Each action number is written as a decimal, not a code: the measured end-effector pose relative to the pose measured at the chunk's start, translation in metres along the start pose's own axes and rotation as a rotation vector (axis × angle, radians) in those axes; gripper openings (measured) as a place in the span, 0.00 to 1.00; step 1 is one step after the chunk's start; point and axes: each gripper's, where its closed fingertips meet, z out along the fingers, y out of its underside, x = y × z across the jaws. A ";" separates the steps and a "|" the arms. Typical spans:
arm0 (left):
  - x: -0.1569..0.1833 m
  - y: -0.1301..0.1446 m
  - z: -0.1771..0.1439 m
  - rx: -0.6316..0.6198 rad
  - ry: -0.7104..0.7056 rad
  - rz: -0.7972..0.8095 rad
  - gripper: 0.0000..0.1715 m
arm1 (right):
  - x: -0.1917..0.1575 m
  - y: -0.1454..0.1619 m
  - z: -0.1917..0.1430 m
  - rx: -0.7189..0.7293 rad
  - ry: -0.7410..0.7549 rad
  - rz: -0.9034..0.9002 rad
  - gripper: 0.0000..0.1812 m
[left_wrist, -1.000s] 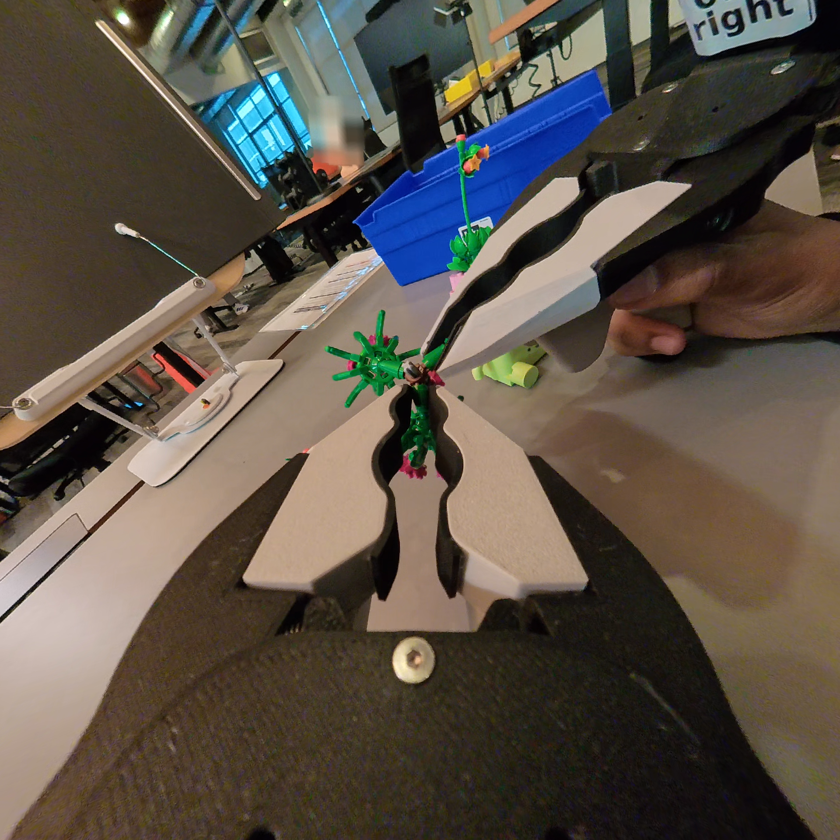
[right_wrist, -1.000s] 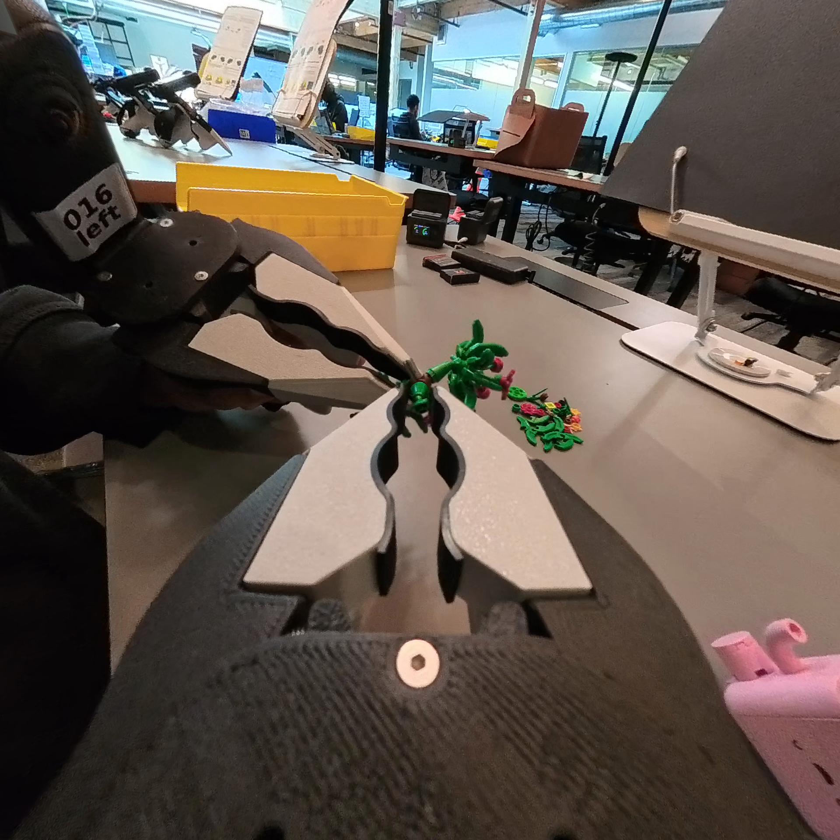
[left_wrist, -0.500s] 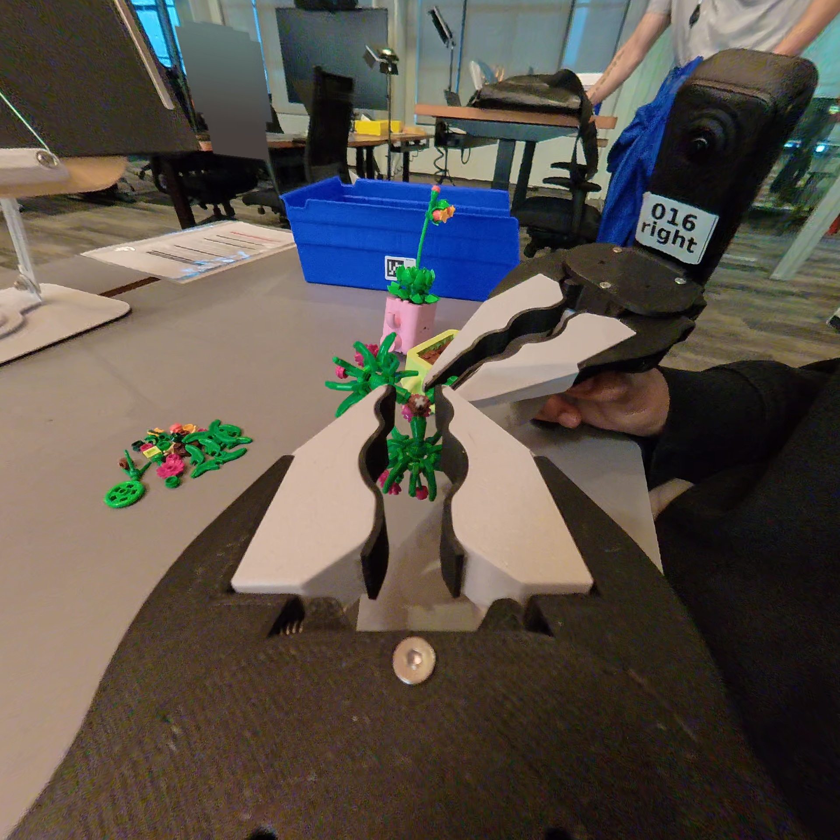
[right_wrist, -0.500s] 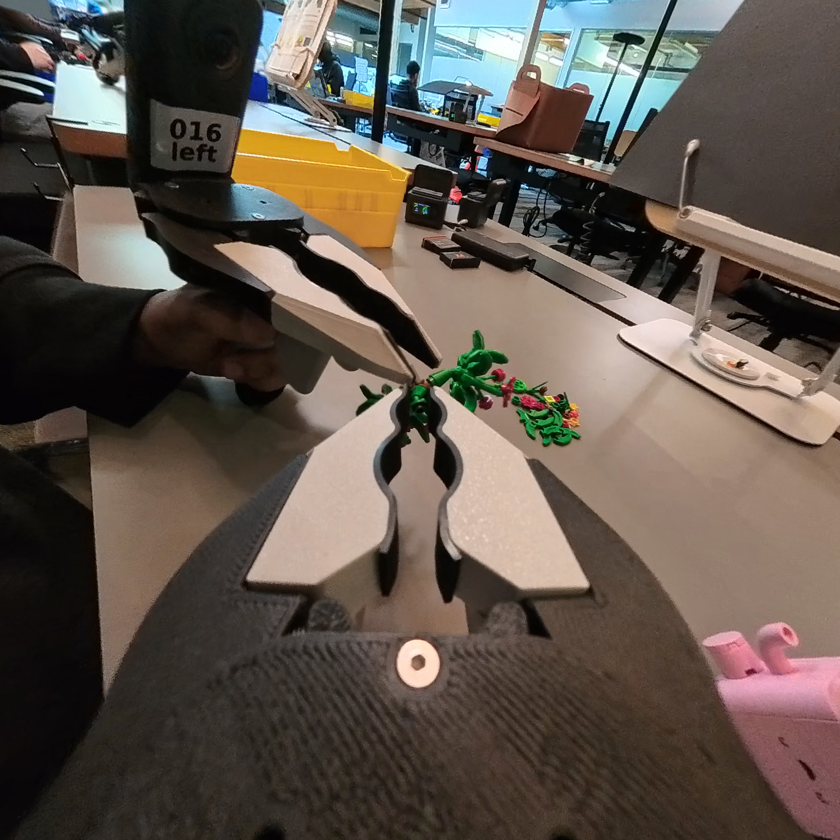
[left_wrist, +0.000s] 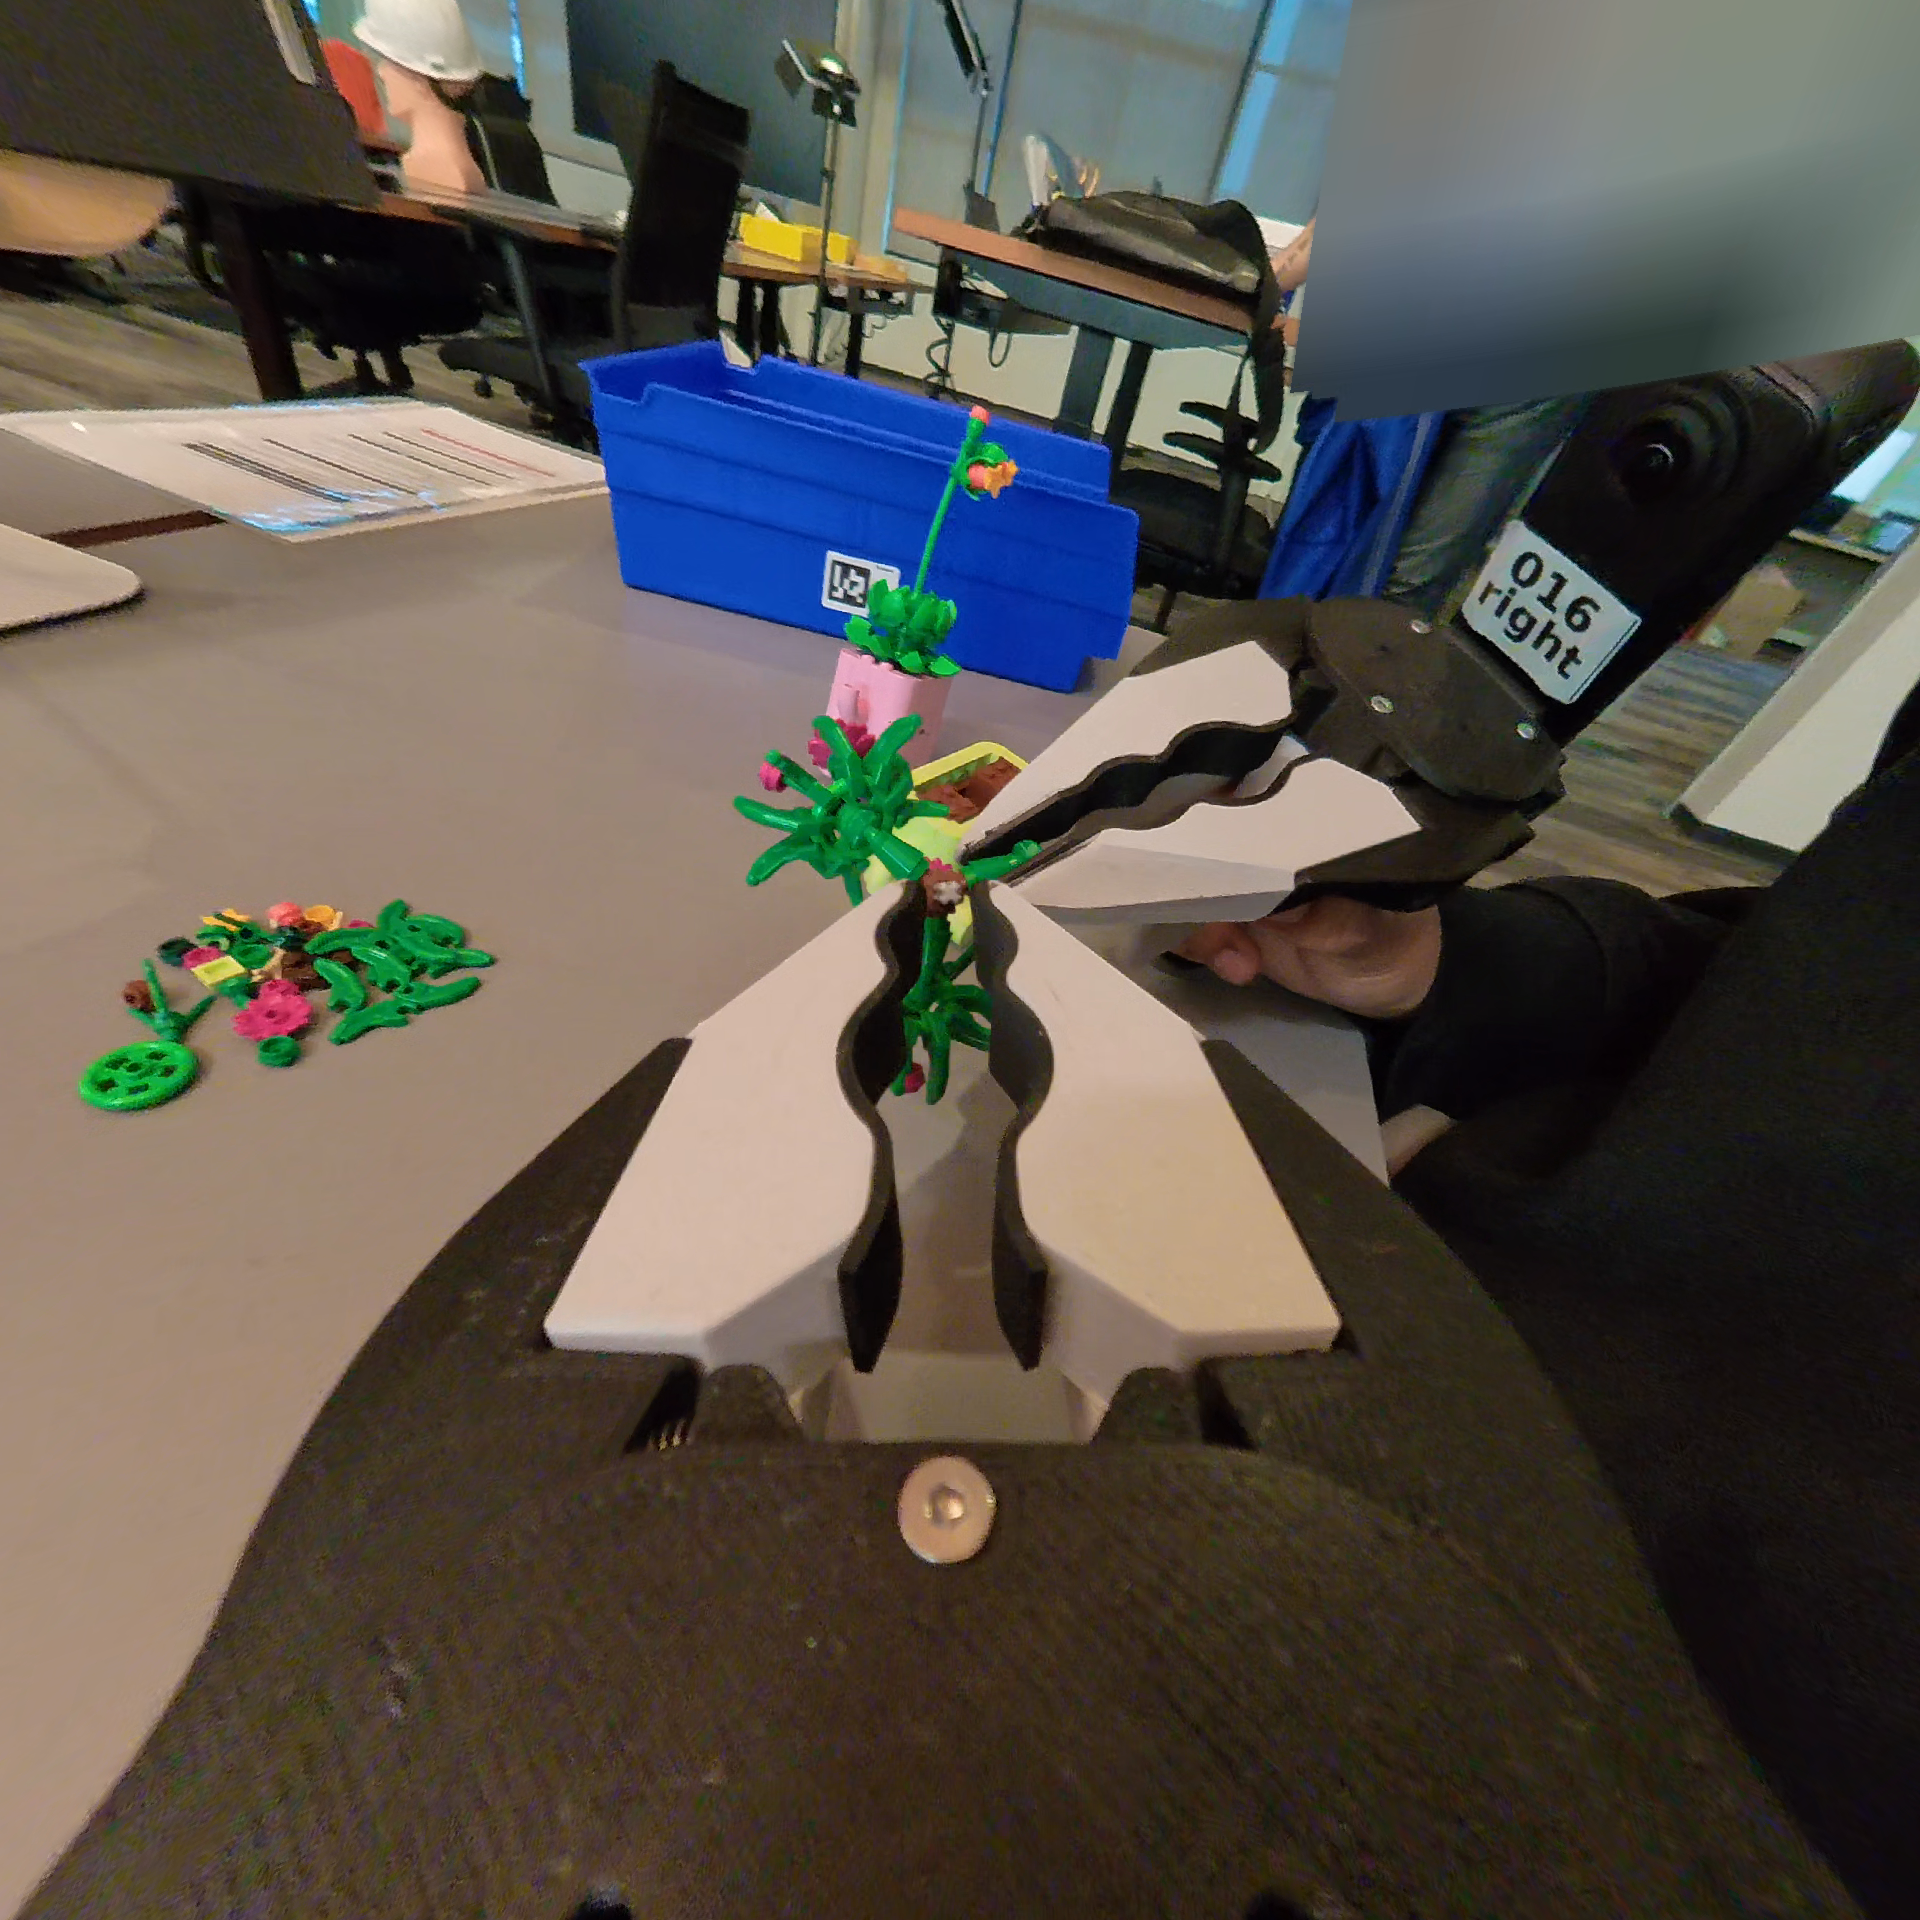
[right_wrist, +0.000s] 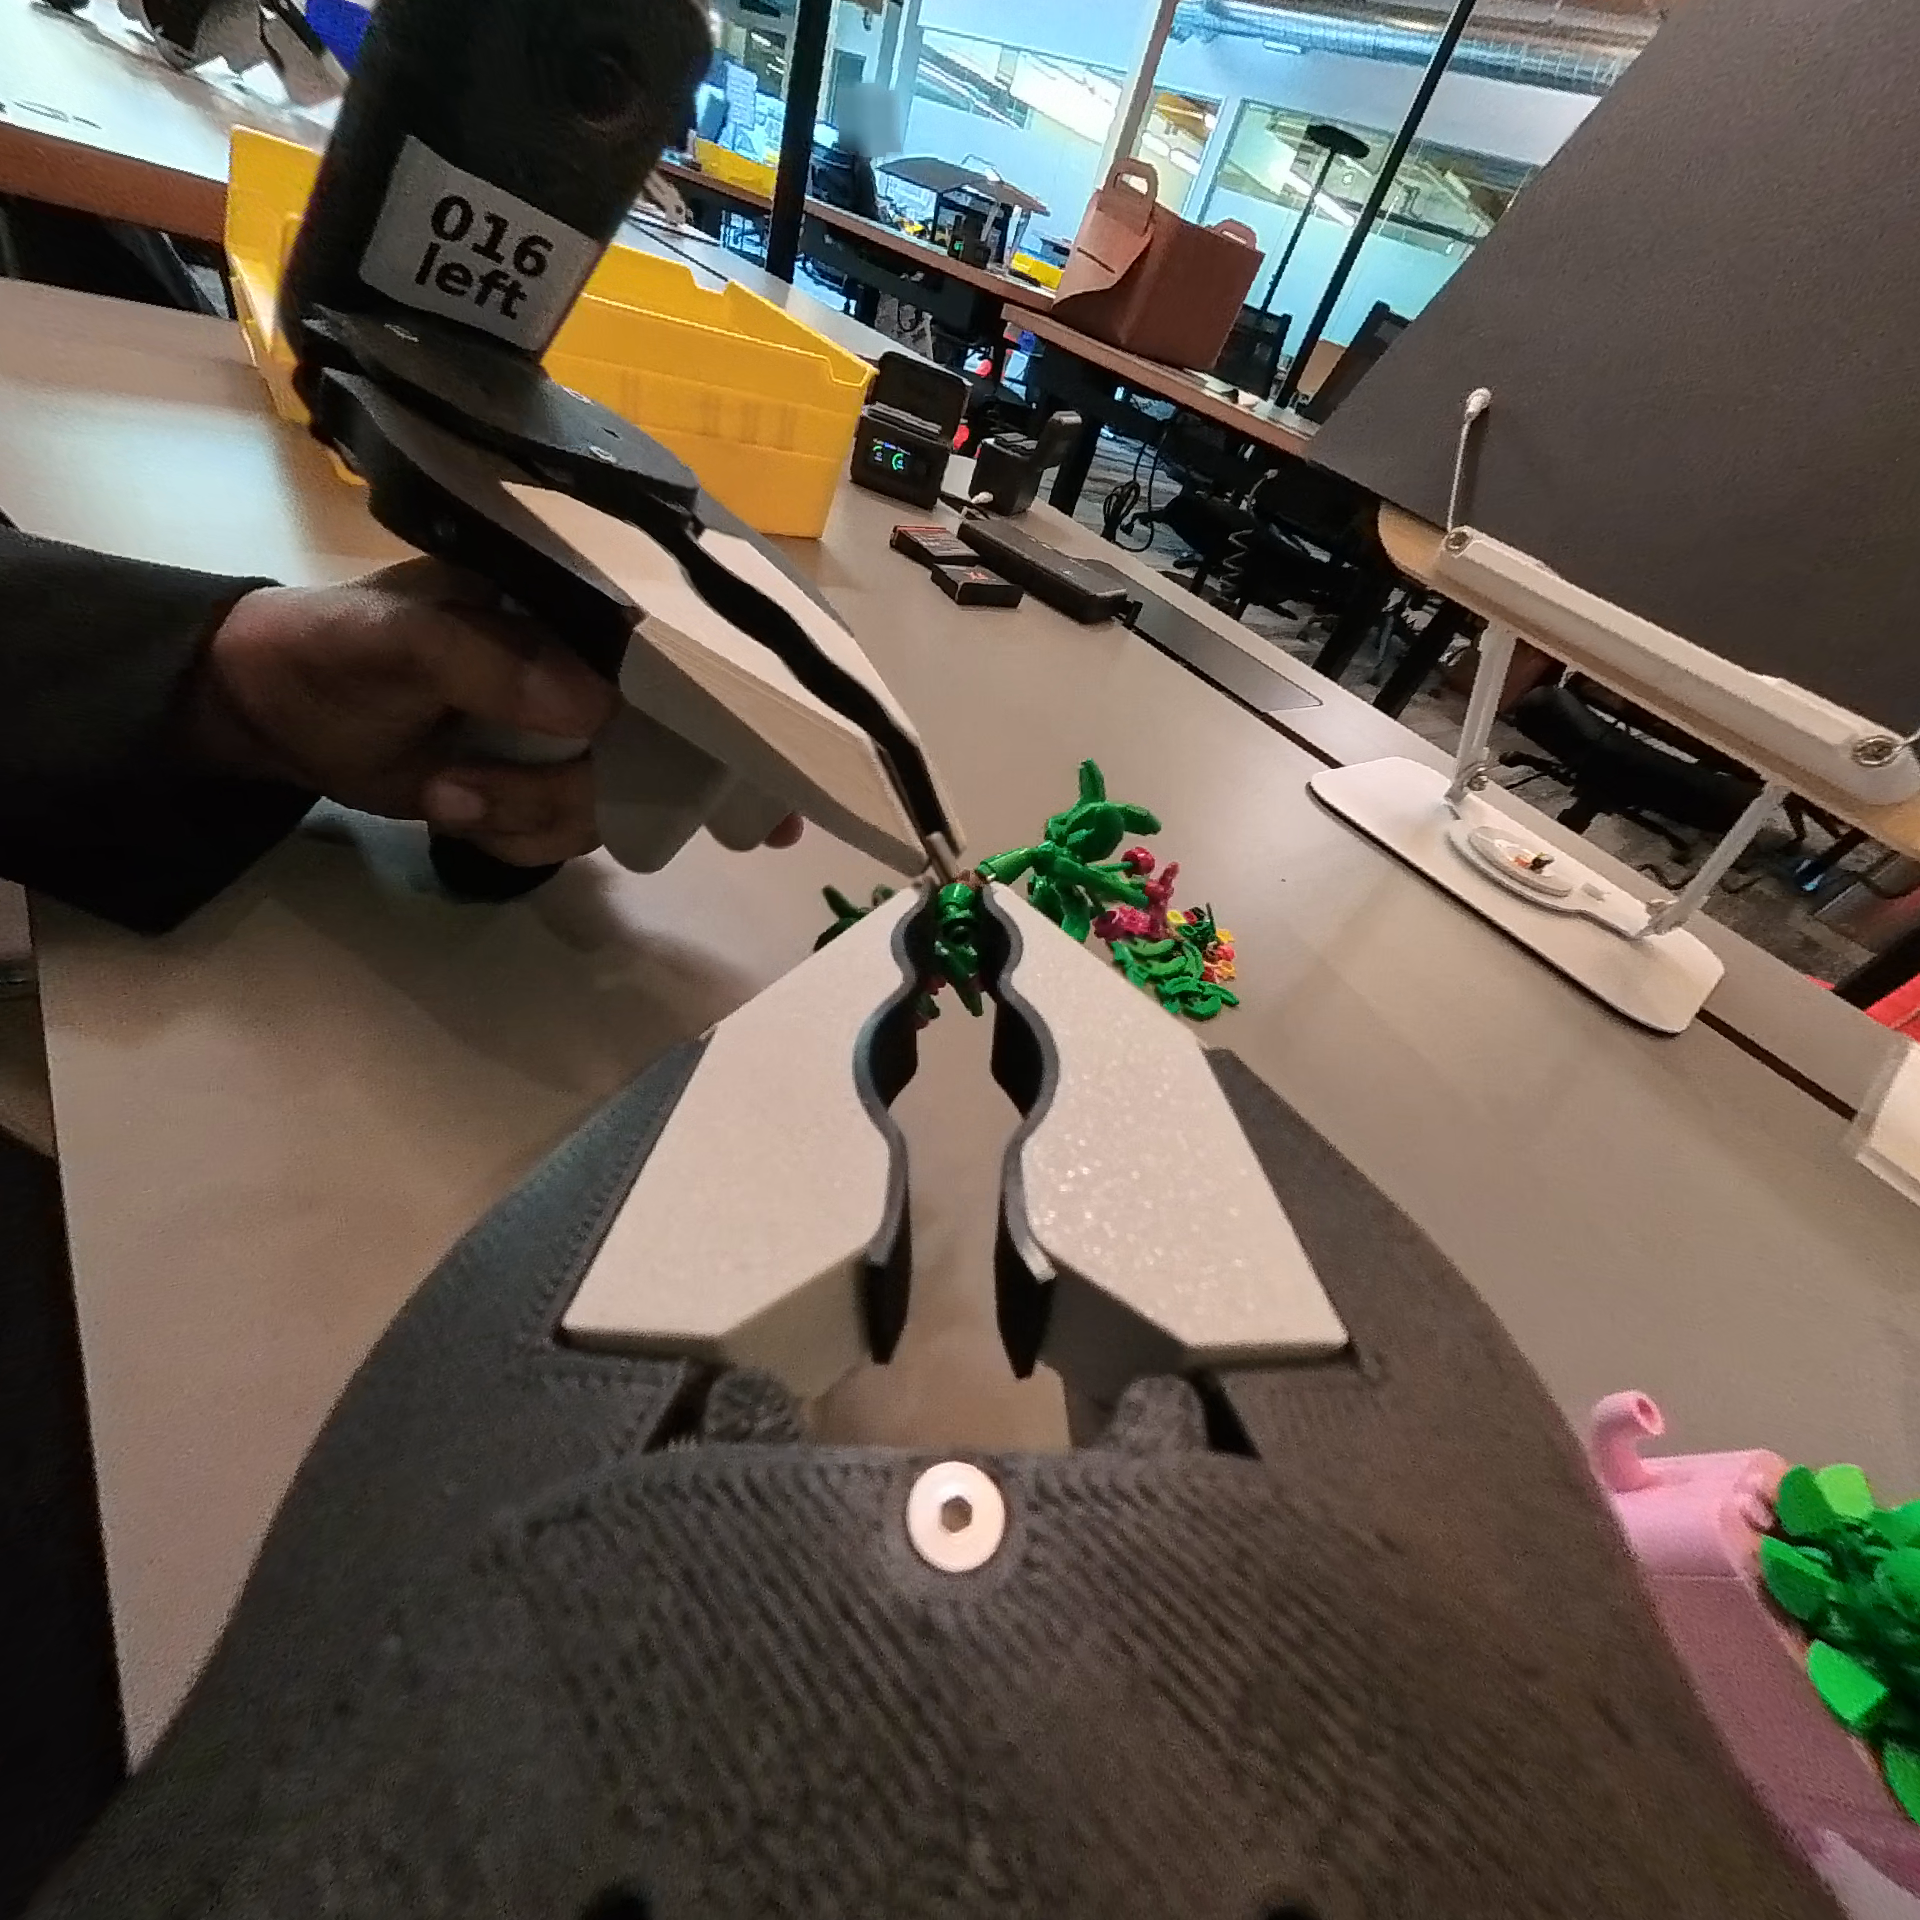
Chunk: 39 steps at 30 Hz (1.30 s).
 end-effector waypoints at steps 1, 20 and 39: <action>0.001 0.001 0.001 -0.004 0.006 -0.004 0.01 | -0.001 0.000 0.000 0.002 0.000 -0.005 0.03; -0.002 0.006 0.004 -0.046 0.009 -0.057 0.01 | -0.005 -0.002 0.000 0.008 -0.011 -0.033 0.02; 0.002 0.013 0.006 -0.077 0.117 -0.231 0.07 | -0.006 -0.008 -0.001 0.056 -0.042 0.018 0.02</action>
